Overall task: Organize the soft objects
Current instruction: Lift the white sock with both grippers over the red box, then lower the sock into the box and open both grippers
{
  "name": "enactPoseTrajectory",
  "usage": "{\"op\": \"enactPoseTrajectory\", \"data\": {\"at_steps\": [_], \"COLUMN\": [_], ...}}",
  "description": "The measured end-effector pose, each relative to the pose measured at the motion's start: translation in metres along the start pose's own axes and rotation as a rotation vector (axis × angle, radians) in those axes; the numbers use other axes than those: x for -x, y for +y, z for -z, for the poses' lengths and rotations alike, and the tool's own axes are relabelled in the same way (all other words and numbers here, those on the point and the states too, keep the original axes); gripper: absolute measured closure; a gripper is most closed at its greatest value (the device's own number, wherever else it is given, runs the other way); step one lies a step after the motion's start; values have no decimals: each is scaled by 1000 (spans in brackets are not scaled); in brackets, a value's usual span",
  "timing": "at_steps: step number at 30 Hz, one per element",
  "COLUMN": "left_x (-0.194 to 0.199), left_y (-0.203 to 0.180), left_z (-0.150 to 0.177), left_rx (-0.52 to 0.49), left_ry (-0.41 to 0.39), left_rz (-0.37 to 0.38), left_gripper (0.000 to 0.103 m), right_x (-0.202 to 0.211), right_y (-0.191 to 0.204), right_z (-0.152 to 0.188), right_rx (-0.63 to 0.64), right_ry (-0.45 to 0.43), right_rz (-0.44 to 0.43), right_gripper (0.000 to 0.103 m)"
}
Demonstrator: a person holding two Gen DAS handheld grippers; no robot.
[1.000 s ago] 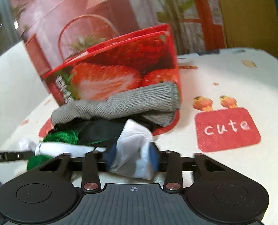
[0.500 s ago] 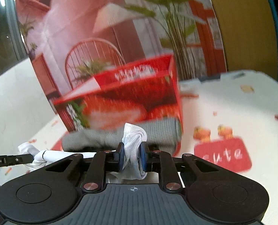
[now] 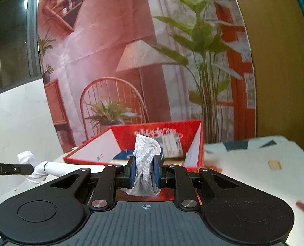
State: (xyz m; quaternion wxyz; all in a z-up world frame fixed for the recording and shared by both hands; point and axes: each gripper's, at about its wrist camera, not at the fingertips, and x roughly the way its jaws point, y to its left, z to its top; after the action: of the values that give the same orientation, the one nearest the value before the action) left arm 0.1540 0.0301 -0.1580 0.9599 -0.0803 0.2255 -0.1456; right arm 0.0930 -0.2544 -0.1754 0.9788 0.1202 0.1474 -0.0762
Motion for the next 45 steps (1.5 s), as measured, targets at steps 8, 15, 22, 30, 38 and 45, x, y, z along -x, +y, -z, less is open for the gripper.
{"op": "enactPoseTrajectory", "data": {"at_steps": [8, 15, 22, 30, 38, 45], "left_x": [-26, -66, -105, -132, -136, -126], "left_y": [-6, -12, -23, -24, -22, -25], "left_z": [-25, -50, -59, -54, -55, -59], "left_rx": [-29, -62, -122, -147, -173, -179], "left_ry": [1, 78, 183, 257, 263, 208], "left_rz": [6, 3, -4, -42, -55, -27], "left_gripper": [88, 88, 88, 88, 81, 40], "right_x": [-23, -48, -80, -107, -115, -111], "right_y": [-9, -17, -23, -11, 0, 2], "right_z": [-22, -39, -47, -41, -34, -30], "right_rx": [28, 72, 102, 149, 148, 139], "right_ry": [0, 26, 87, 165, 208, 217], "right_rz": [31, 82, 141, 114, 86, 85], "right_gripper": [87, 87, 87, 93, 93, 86]}}
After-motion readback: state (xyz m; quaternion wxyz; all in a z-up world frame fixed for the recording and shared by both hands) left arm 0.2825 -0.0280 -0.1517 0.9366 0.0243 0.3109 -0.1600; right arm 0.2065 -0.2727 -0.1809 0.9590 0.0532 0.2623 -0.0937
